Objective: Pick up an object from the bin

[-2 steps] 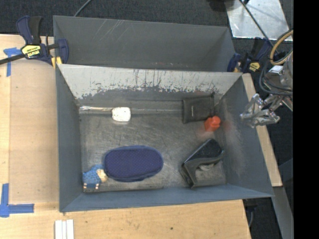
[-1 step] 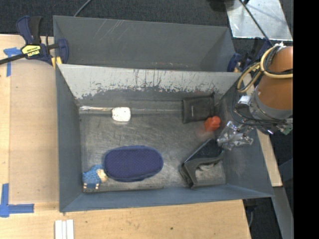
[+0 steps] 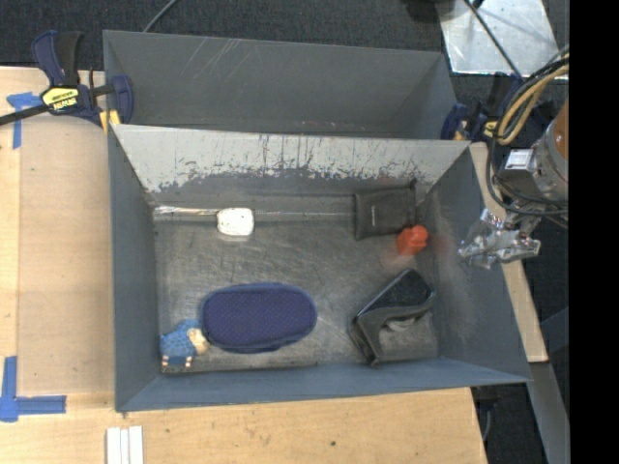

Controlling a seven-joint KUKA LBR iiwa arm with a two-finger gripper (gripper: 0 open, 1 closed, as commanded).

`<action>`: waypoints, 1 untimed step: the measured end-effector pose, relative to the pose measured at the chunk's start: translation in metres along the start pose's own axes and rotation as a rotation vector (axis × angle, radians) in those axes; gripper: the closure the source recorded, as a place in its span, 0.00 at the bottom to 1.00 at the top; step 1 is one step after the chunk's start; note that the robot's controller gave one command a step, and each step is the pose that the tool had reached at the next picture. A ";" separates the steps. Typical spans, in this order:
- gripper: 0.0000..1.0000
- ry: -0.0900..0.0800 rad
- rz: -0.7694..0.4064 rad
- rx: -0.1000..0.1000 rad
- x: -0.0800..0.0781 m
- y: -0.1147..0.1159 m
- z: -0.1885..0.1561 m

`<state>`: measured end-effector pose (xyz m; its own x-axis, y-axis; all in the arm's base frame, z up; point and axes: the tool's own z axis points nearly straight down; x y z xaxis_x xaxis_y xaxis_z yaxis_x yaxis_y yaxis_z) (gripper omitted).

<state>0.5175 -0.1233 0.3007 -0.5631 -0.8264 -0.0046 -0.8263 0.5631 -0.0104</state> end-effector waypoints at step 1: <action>1.00 0.006 0.359 -0.010 -0.030 -0.019 0.110</action>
Offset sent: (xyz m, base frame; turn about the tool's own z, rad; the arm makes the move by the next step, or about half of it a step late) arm 0.0333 0.0139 -0.1094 0.3585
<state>0.5510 -0.1094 0.1906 -0.8176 -0.5757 -0.0005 -0.5757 0.8176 0.0008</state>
